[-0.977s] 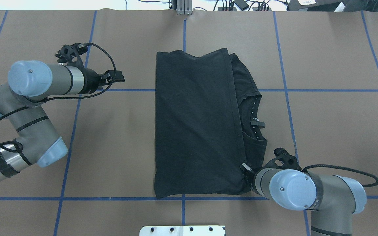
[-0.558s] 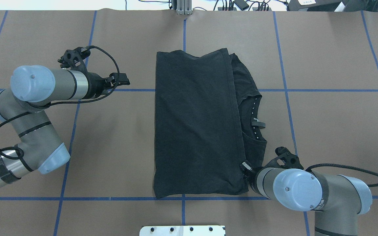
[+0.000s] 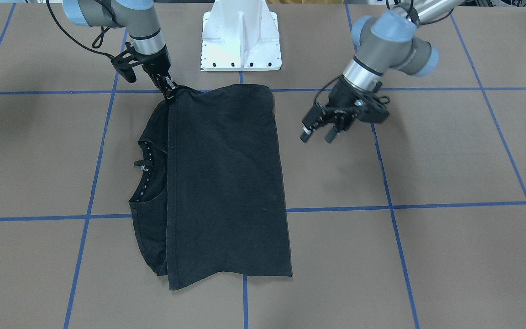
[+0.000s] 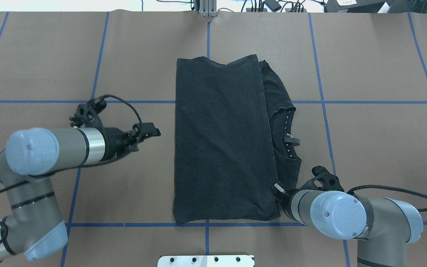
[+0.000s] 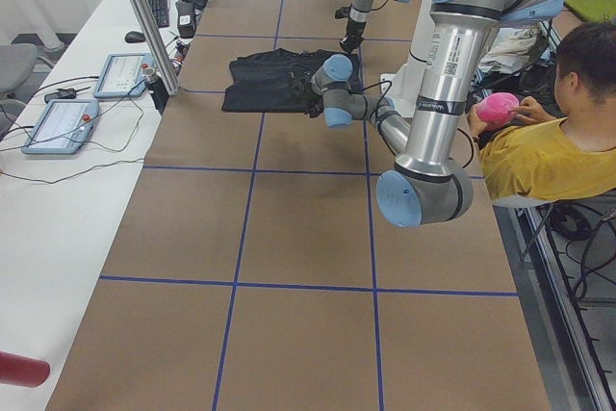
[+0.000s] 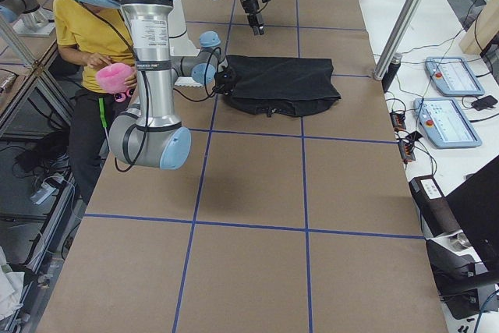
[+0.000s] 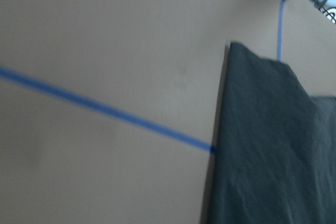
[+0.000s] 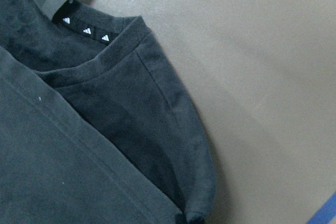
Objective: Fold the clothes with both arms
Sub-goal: 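Lower the left gripper to the other bottom corner nearest the robot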
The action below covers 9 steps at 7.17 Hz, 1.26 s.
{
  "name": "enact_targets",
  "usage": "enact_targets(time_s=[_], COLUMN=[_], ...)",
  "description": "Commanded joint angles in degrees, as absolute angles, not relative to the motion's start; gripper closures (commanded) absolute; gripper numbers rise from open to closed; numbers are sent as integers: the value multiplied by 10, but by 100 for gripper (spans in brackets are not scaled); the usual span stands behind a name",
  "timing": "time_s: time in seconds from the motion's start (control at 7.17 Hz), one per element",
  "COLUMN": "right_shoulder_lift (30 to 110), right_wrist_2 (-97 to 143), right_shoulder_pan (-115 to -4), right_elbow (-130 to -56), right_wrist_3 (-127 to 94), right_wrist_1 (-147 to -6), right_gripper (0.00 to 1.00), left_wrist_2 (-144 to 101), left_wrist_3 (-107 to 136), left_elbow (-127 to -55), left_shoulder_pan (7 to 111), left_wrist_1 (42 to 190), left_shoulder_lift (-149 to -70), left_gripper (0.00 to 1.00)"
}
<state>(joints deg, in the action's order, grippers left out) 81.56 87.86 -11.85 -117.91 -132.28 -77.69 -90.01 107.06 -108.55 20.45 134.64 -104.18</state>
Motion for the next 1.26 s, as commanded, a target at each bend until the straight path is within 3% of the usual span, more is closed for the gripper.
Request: enact_targets(time_s=[0.0,0.7,1.12], right_shoulder_lift=[816,815,814], right_wrist_2=[880,881,881], right_shoulder_pan=[-119,-119,-119], right_elbow=[-1179,-1180,-1180], right_wrist_3=[-1323,-1323,-1322], right_wrist_1=[-777,-777,-777], right_gripper=[100,100,100], left_wrist_2=[-856,-856,-857], left_wrist_3=[1118,1119,1120], left_elbow=[-1089,-1050,-1041], left_shoulder_pan=[127,83,74], left_wrist_1=[1344,1342,1342], left_shoulder_lift=[-1041,-1062,-1062], left_gripper=[17,33,38])
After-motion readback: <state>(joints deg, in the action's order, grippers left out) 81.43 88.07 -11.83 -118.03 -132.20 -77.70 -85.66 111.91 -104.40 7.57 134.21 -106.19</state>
